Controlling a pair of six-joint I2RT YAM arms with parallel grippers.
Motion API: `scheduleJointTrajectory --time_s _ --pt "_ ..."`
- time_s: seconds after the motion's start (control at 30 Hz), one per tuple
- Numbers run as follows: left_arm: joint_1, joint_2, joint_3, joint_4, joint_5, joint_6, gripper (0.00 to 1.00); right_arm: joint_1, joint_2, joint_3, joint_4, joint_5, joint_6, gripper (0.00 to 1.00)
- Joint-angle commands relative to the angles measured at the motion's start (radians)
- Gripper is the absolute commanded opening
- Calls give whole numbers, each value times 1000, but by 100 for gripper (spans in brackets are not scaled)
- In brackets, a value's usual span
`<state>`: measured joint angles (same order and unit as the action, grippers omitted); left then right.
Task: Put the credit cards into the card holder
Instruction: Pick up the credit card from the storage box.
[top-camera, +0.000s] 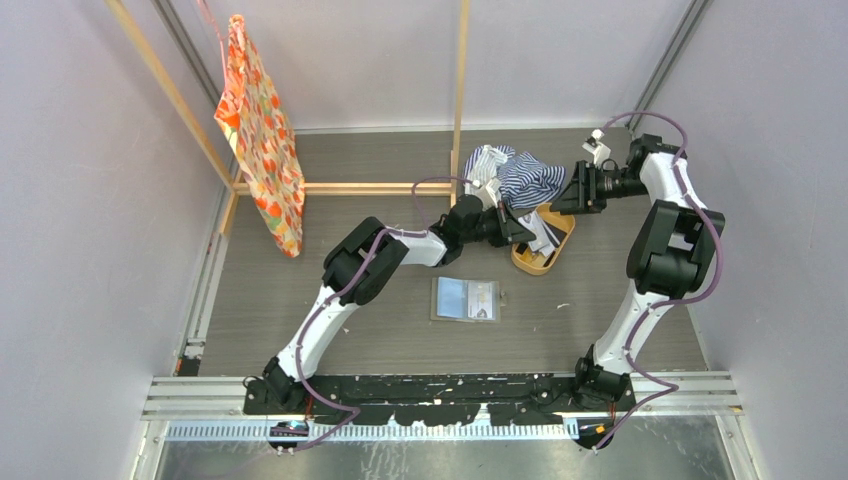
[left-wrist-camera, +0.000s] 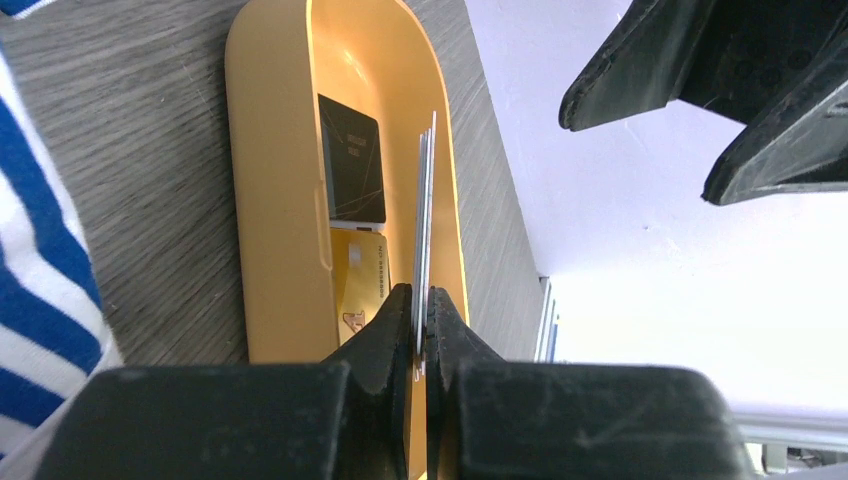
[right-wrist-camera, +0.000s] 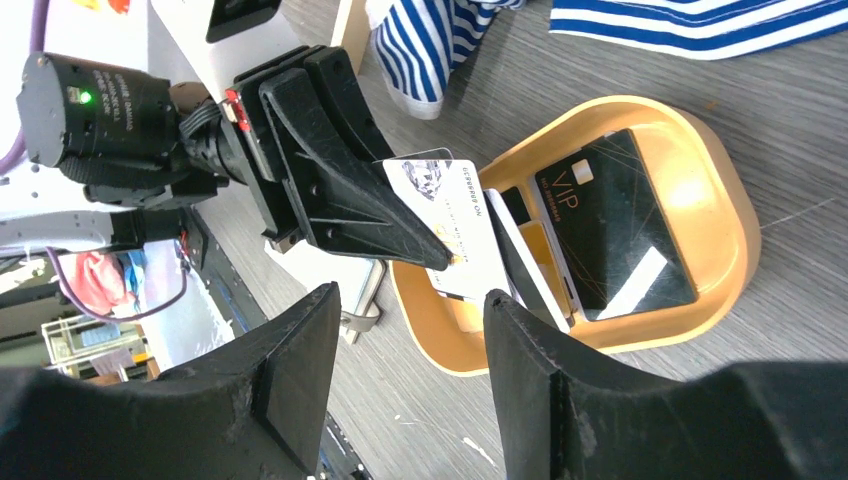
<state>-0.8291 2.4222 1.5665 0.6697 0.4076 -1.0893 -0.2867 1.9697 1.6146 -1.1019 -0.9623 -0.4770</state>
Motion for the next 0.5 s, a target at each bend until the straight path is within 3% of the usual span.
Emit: scheduleJointTrajectory --time_s 0.0,0.3,0.47 --pt "14 -59 -39 95 61 91 0 5 15 48 -101 -94 -111 59" --pt "35 -50 -71 242 146 133 0 -19 90 73 -125 -81 -178 61" --pt "46 -42 -82 348 177 144 0 -20 158 123 -253 -119 -324 63"
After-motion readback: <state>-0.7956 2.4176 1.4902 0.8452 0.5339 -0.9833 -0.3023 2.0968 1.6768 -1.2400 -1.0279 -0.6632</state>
